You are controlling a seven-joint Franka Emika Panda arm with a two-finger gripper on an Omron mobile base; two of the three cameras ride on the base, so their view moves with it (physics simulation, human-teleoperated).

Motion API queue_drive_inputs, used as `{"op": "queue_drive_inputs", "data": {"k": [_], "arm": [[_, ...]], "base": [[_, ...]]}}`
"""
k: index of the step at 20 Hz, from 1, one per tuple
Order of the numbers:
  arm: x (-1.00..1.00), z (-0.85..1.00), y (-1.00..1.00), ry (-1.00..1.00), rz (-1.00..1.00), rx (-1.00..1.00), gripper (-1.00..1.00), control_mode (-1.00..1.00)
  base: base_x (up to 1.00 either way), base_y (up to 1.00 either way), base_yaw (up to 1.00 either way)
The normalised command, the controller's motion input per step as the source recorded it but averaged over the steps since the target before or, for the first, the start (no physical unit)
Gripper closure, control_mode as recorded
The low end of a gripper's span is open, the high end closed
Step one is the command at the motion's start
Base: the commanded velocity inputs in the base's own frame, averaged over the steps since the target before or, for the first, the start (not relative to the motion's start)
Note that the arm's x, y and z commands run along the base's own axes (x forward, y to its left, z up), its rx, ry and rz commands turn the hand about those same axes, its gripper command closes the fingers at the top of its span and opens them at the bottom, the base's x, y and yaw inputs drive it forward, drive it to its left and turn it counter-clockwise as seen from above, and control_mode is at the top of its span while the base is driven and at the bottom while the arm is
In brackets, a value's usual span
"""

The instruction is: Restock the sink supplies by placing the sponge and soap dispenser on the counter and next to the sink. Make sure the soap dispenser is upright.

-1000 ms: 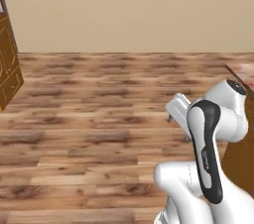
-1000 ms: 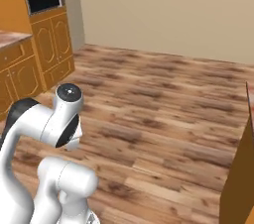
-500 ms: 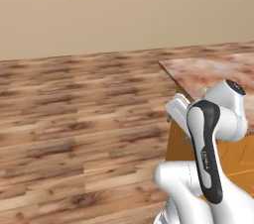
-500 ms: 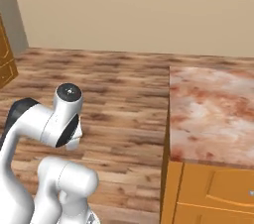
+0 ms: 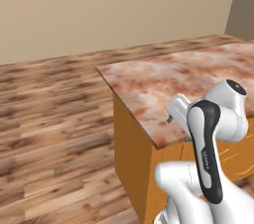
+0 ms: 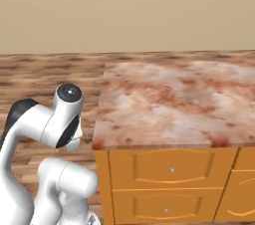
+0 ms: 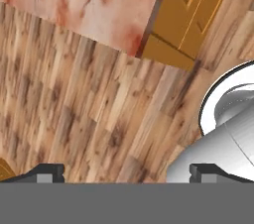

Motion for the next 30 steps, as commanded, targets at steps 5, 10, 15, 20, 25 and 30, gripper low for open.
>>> {"op": "queue_drive_inputs", "data": {"k": [5, 10, 15, 20, 25, 30], "arm": [[0.0, 0.0, 0.0, 0.0, 0.0, 0.0, -1.0, 1.0], [0.0, 0.0, 0.0, 0.0, 0.0, 0.0, -1.0, 1.0], [0.0, 0.0, 0.0, 0.0, 0.0, 0.0, -1.0, 1.0], [0.0, 0.0, 0.0, 0.0, 0.0, 0.0, -1.0, 1.0], [0.0, 0.0, 0.0, 0.0, 0.0, 0.0, -1.0, 1.0], [0.0, 0.0, 0.0, 0.0, 0.0, 0.0, -1.0, 1.0]], "base": [[0.37, -0.64, -0.28], [0.45, -0.68, -0.22], [0.39, -0.88, -0.18], [0.42, -0.83, -0.14], [0.39, -0.77, -0.1], [0.03, -0.7, -0.01]]}}
